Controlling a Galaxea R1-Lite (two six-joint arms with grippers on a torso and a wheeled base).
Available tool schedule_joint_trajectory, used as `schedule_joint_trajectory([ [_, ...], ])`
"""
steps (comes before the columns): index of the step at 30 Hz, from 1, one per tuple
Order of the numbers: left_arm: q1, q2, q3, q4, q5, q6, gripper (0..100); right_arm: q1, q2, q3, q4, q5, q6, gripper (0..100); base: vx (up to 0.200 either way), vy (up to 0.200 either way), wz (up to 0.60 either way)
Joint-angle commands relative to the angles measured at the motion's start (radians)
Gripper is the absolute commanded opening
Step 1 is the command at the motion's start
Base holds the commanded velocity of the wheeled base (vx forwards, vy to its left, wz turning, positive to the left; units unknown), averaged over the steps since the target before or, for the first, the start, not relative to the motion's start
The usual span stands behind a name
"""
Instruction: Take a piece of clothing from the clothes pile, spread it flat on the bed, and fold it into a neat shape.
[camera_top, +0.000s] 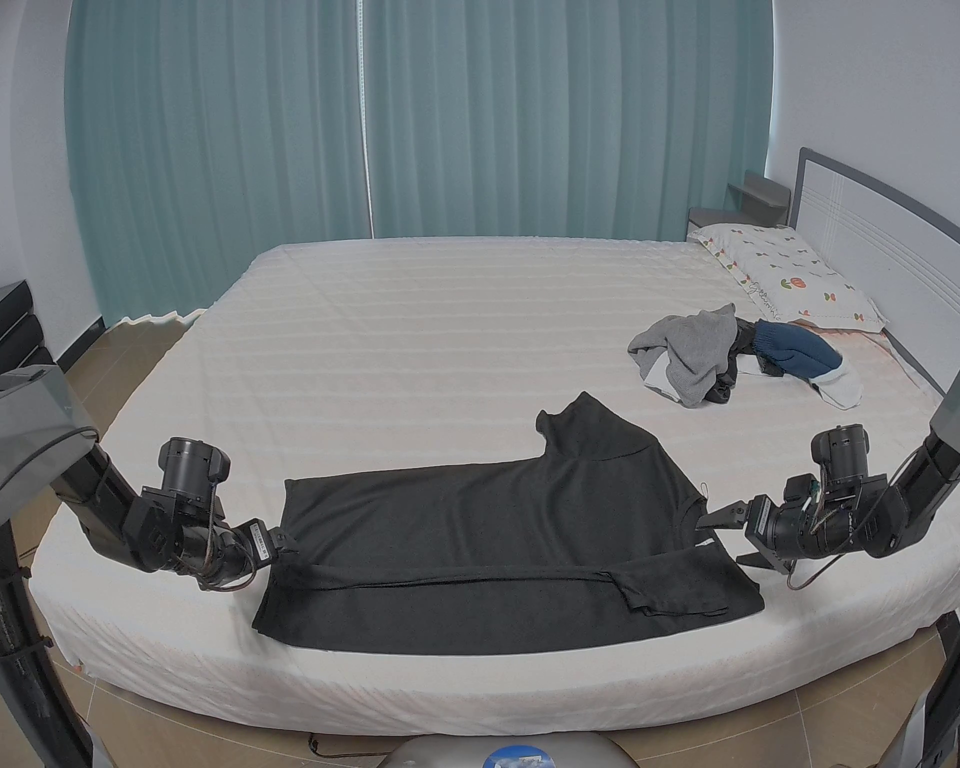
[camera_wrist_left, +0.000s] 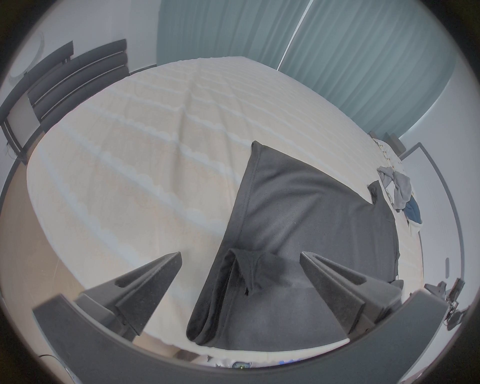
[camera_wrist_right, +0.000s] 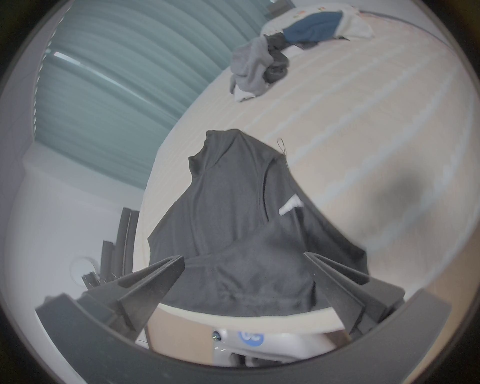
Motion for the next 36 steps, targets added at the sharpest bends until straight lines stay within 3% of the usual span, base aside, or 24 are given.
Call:
schedule_joint_trajectory([
  [1,0.026,-0.156,0.101,0.029,-0.142,-0.082,100,0.104,-0.11,0.145,-0.021,-0.056,0.124,100,0.0,0.0,0.0],
  [8,0.02,-0.17,0.155,0.022,-0.266,-0.191,100,0.184,-0.09,0.221,-0.145,-0.177,0.293,100,0.0,0.0,0.0],
  [14,0.025,-0.15,0.155,0.016,-0.298,-0.233,100,0.265,-0.021,0.261,-0.19,-0.293,0.323,100,0.0,0.0,0.0],
  [19,0.042,-0.137,0.156,0.016,-0.327,-0.233,100,0.271,0.045,0.278,-0.305,-0.325,0.377,100,0.0,0.0,0.0],
  [26,0.04,-0.111,0.158,0.016,-0.335,-0.233,100,0.257,0.083,0.335,-0.478,-0.334,0.376,100,0.0,0.0,0.0],
  [30,0.04,-0.108,0.156,0.016,-0.335,-0.233,100,0.216,0.043,0.34,-0.483,-0.348,0.359,100,0.0,0.0,0.0],
  [36,0.04,-0.107,0.156,0.014,-0.335,-0.233,100,0.17,-0.011,0.369,-0.49,-0.348,0.267,100,0.0,0.0,0.0],
])
